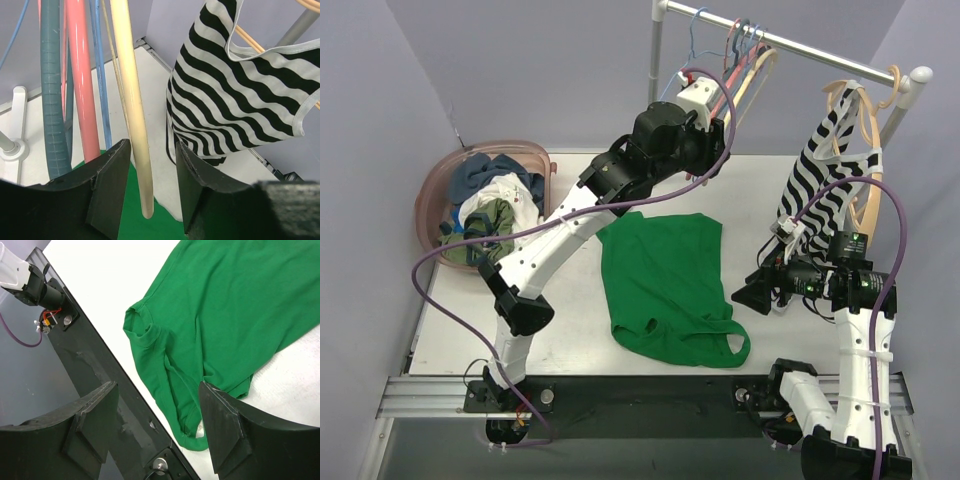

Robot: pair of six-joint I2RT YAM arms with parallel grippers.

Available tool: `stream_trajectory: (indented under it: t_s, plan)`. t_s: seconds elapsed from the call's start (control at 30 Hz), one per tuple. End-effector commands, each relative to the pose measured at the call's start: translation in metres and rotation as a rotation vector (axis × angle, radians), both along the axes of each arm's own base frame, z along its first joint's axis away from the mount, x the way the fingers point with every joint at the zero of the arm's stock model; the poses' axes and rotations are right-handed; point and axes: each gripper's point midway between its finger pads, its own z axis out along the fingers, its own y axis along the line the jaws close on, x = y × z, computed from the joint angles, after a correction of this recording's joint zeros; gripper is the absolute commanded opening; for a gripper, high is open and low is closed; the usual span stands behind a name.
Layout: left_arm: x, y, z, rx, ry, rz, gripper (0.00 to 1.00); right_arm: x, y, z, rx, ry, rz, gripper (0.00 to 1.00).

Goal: Place the tank top on the hanger

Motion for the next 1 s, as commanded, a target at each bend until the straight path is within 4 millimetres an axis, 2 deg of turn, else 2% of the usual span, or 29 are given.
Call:
stream_trajectory:
  t_s: [0.0,0.3,0.47,0.57,0.63,0.73,0.97]
  plan:
    - [0.0,0.001,0.022,-0.048,-0.034,0.006,0.51,-0.002,0.005,0.007,0.048,-0.022,0.019,0.65]
    - [0.012,-0.007,0.013,-0.008,-0.073,0.047,0.52,-0.002,0.005,0.01,0.063,-0.024,0.011,0.65]
    - [0.021,-0.012,0.003,0.043,-0.112,0.083,0.47,-0.002,0.005,0.011,0.067,-0.028,0.007,0.65]
    - [0.024,-0.013,0.01,0.034,-0.14,0.09,0.32,-0.002,0.004,0.011,0.068,-0.027,0.003,0.65]
    - [0.022,-0.016,0.017,0.017,-0.162,0.084,0.26,-0.002,0.004,0.011,0.07,-0.029,0.004,0.65]
    - [0.018,-0.019,0.03,-0.016,-0.195,0.076,0.0,-0.002,0.005,0.01,0.073,-0.028,0.004,0.65]
    - [0.007,-0.022,0.058,-0.079,-0.255,0.071,0.0,-0.002,0.004,0.011,0.081,-0.03,-0.004,0.65]
